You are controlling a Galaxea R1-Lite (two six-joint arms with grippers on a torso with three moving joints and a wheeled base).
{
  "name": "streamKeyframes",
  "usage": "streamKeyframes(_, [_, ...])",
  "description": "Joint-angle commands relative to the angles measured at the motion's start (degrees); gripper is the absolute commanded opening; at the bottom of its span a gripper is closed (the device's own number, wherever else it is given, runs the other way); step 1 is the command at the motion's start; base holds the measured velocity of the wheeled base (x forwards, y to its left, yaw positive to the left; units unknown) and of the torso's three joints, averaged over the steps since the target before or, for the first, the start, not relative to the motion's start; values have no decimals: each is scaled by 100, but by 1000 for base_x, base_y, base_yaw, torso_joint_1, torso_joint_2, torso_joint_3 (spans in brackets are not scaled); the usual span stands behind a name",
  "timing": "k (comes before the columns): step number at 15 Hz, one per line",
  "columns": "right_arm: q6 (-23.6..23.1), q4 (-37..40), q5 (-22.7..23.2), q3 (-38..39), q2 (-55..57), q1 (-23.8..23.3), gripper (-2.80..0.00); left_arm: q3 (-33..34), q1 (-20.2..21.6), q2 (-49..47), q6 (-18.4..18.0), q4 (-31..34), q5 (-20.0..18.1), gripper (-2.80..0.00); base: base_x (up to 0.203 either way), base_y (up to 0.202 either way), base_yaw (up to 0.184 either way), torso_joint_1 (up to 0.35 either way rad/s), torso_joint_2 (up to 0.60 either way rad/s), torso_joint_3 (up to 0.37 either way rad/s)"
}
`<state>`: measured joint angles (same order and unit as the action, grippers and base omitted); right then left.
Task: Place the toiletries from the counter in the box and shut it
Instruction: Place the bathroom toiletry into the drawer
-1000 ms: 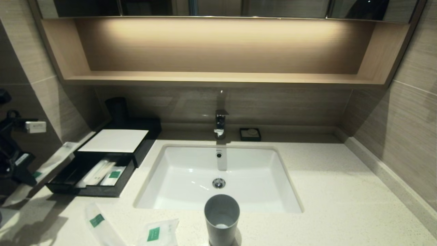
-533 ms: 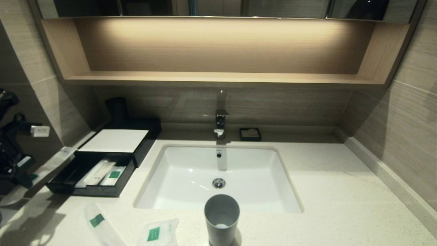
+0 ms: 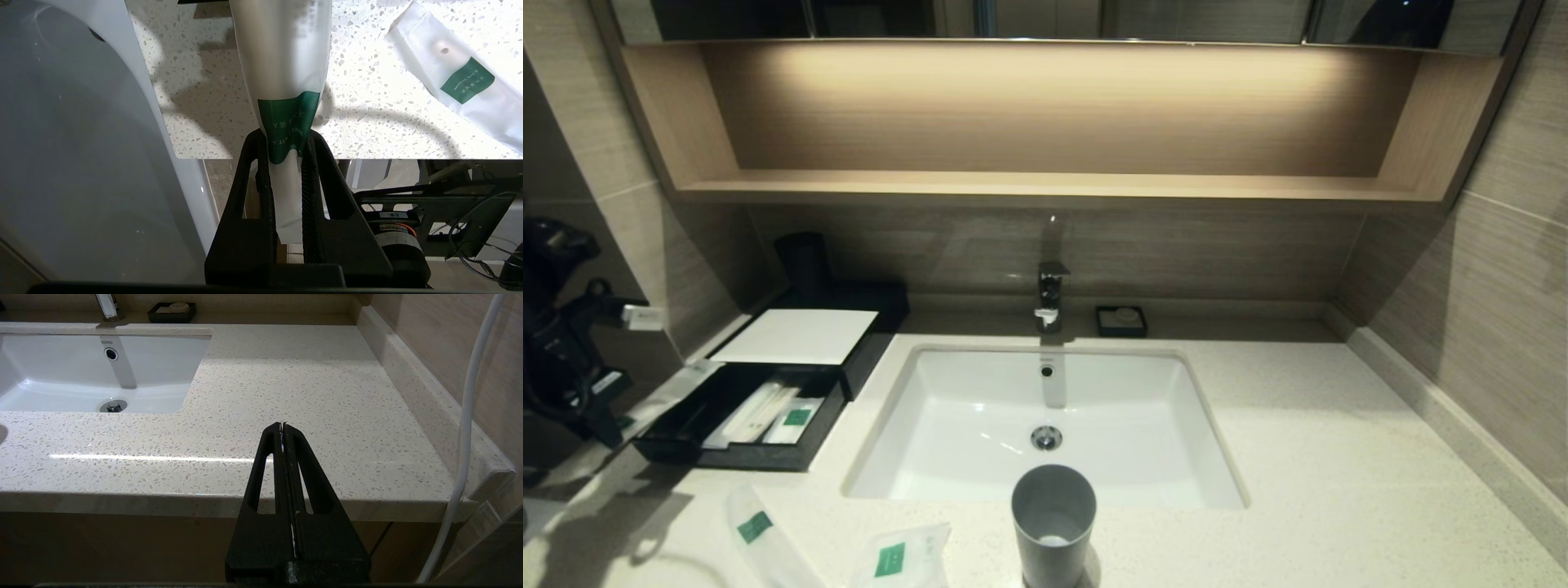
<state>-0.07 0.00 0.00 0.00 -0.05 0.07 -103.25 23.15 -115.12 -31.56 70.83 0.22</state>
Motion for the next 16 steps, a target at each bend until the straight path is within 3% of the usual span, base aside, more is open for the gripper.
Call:
streamKeyframes(1, [-2, 0, 0, 9, 5, 1, -280, -64, -12, -230, -17, 45, 3, -280, 0, 0, 0, 0, 0, 0])
streamKeyframes(16, [-8, 0, 0, 9, 5, 1, -280, -411, -69, -710, 10, 41, -22, -280, 0, 0, 0, 0, 0, 0])
